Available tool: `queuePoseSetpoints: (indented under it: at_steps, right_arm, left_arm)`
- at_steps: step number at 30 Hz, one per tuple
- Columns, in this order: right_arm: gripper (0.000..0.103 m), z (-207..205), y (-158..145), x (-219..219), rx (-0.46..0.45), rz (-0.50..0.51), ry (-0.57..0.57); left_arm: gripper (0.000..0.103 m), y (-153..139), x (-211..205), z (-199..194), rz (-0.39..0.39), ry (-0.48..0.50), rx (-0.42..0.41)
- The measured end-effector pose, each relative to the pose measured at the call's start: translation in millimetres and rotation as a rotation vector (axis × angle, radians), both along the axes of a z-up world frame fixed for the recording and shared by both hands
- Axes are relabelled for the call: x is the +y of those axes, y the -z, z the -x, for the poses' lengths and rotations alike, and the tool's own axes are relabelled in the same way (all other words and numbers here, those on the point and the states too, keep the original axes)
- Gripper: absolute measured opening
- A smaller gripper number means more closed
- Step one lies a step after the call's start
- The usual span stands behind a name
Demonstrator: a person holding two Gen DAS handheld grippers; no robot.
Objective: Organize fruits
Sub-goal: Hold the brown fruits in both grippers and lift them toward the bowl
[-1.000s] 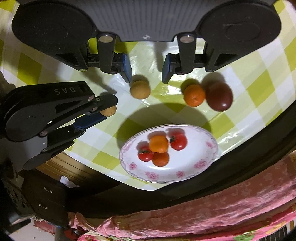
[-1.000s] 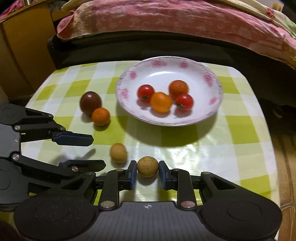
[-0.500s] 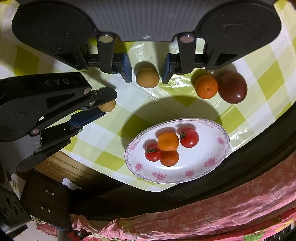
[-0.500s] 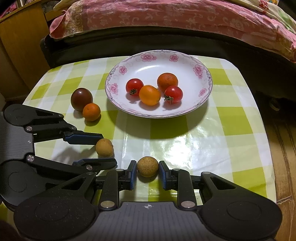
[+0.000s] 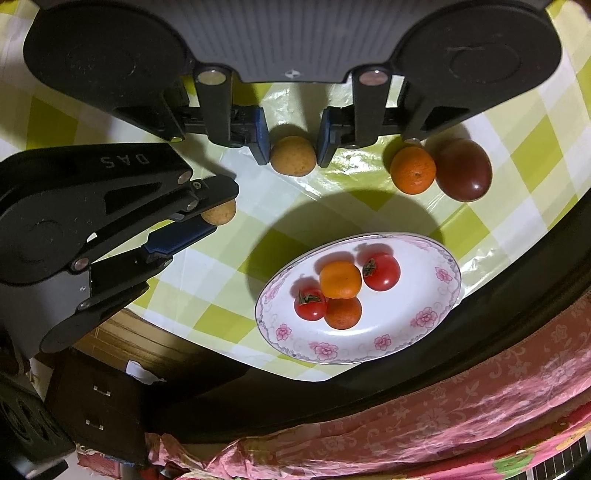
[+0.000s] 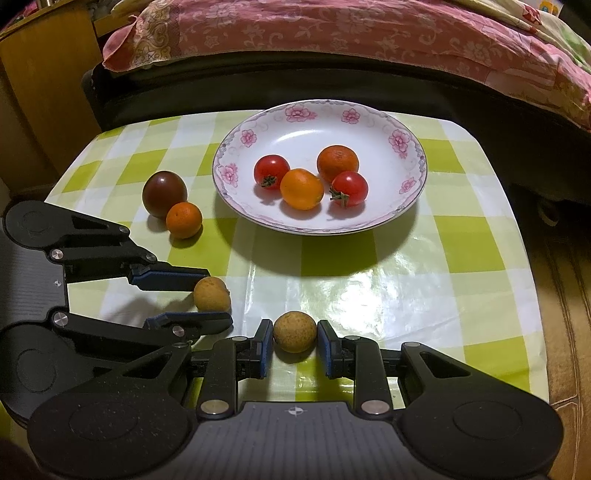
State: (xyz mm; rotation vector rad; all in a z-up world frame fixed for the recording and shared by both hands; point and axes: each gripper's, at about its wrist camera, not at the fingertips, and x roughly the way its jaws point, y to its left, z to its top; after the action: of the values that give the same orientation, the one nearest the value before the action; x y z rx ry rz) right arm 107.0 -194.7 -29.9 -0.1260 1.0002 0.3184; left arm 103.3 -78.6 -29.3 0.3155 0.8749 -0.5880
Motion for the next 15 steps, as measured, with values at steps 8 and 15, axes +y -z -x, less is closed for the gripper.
queuePoseSetpoints:
  at_steps: [8, 15]
  right_arm:
    - [0.022, 0.7, -0.4, 2.8, -0.004, 0.014, -0.011]
    - [0.022, 1.3, 0.9, 6.7, -0.015, 0.041, -0.029]
  left_arm:
    - [0.035, -4.3, 0.9, 2.9, -0.017, 0.003, -0.005]
    - [0.035, -2.0, -0.1, 3.4, -0.04, 0.0, -0.001]
